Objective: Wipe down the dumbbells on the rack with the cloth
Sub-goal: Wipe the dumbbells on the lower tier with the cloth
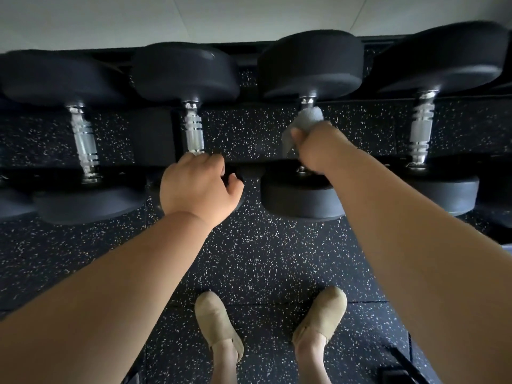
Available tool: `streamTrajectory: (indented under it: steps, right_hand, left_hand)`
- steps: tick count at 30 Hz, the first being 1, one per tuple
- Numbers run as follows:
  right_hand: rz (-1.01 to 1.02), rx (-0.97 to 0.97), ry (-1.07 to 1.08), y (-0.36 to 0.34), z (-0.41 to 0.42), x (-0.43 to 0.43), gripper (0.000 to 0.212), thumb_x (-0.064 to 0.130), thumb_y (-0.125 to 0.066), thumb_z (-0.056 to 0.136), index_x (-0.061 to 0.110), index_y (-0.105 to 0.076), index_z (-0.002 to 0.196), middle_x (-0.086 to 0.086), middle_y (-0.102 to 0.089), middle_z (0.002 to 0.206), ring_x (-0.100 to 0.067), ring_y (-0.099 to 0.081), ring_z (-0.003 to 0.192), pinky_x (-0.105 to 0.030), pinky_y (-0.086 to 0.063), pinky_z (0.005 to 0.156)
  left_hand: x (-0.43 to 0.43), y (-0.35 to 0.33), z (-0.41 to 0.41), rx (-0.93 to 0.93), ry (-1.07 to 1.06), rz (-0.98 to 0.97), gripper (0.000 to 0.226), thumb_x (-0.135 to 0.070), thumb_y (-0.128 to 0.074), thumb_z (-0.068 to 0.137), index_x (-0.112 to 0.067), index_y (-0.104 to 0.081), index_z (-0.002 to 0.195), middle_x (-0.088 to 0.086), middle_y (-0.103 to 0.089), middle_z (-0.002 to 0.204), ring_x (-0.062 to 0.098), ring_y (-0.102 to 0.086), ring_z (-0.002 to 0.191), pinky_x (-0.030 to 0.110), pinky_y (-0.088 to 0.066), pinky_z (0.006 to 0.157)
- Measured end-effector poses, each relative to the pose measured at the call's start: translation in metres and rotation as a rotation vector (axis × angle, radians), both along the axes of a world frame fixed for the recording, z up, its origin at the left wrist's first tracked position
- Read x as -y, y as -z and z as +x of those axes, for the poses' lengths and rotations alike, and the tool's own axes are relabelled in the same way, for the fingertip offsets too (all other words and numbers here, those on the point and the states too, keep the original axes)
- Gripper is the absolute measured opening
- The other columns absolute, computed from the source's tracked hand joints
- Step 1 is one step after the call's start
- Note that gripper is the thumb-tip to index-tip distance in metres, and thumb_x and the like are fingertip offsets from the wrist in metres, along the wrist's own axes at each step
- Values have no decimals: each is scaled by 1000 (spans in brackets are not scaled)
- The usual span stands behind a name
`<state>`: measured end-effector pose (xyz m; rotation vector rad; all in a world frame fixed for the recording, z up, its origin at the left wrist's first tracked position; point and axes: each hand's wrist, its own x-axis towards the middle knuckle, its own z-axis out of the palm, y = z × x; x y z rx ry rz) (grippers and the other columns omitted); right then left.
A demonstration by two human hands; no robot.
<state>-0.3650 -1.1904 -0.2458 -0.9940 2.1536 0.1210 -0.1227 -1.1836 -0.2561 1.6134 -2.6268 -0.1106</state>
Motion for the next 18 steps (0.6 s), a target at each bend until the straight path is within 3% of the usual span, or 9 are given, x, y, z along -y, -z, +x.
streamTrajectory:
  steps: [3,5,8,11,14,16,18]
  right_hand:
    - [-251,90,228,-6,-4,13,62,52,-45,106,0,-44,140,-20,-61,131,-36,-62,118,-31,-39,80]
    - [-251,113,245,-10,-1,6,67,54,-46,105,0,-37,143,-21,-58,137,-37,-60,120,-33,-41,82]
    - [33,106,22,-7,-2,-18,65,56,-41,106,1,-49,140,-22,-62,132,-37,-61,113,-35,-44,86]
    - [223,77,-115,-13,-4,-23,63,55,-33,109,3,-56,136,-19,-61,133,-34,-59,120,-37,-44,95]
    - [7,84,-94,-13,-4,-7,48,49,-31,110,10,-60,108,-15,-66,115,-30,-59,100,-33,-40,81]
    - [-186,79,33,-10,-6,4,53,51,-34,109,7,-63,115,-14,-66,109,-33,-62,102,-31,-38,78]
    - [-255,149,203,-8,-7,5,57,56,-41,106,6,-61,124,-10,-61,102,-31,-61,99,-30,-39,78]
  left_hand:
    - [0,1,-1,-10,2,-1,28,-46,-52,83,-21,-60,76,-5,-56,69,25,-53,73,33,-29,61]
    - [0,-1,0,0,3,6,28,-46,-51,84,-21,-59,76,-6,-55,69,24,-53,73,33,-30,61]
    - [0,-1,1,12,7,12,28,-46,-51,84,-21,-59,76,-6,-53,68,24,-51,71,32,-31,60]
    - [1,-1,1,4,9,19,28,-45,-50,84,-20,-59,75,-5,-54,68,25,-51,71,32,-31,60]
    - [1,-1,0,-6,5,21,28,-45,-50,83,-20,-58,75,-5,-55,68,25,-51,71,32,-29,60]
    - [0,-1,-1,-9,-2,17,27,-45,-50,83,-20,-58,75,-5,-55,68,24,-51,71,32,-28,60]
    - [0,-1,0,-10,-5,12,28,-45,-50,83,-20,-59,74,-5,-55,68,24,-51,72,32,-28,60]
